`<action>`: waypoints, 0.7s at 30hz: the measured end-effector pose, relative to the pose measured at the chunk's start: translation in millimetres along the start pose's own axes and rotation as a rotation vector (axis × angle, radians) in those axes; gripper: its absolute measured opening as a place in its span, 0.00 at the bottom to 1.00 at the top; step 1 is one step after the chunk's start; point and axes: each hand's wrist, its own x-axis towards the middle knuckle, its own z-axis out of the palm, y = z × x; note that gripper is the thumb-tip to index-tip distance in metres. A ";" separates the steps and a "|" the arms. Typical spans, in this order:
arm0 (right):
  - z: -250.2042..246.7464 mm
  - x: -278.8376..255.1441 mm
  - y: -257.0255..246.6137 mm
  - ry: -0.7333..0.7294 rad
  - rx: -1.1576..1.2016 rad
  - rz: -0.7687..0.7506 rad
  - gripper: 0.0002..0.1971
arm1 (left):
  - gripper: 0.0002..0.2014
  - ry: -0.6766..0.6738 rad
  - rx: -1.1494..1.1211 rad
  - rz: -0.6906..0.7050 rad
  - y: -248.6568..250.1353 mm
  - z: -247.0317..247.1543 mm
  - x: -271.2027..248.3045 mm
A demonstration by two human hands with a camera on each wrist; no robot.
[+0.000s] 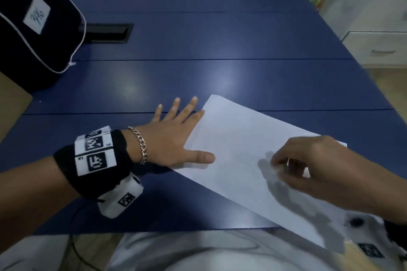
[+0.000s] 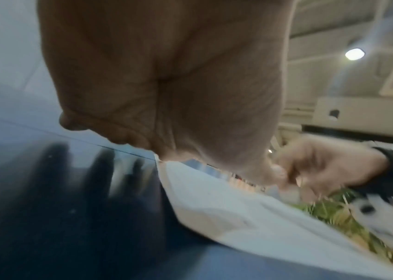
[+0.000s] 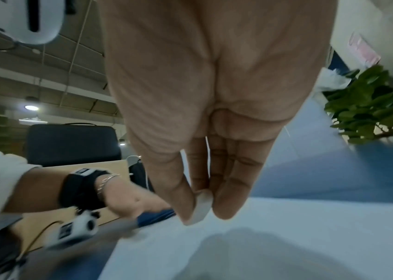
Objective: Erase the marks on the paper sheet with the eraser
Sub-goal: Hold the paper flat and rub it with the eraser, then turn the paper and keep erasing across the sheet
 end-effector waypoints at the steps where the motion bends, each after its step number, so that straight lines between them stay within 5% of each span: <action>1: 8.8 -6.0 -1.4 -0.019 0.016 0.005 0.05 | 0.61 0.036 -0.034 0.039 -1.8 -4.2 0.9; 8: 32.2 -15.2 7.1 -0.040 0.035 0.043 0.01 | 0.39 0.062 -0.007 0.216 -8.7 -14.1 8.0; 21: 0.9 0.0 41.0 0.053 -0.038 0.204 0.05 | 0.34 0.296 0.104 0.342 -14.9 31.7 -35.1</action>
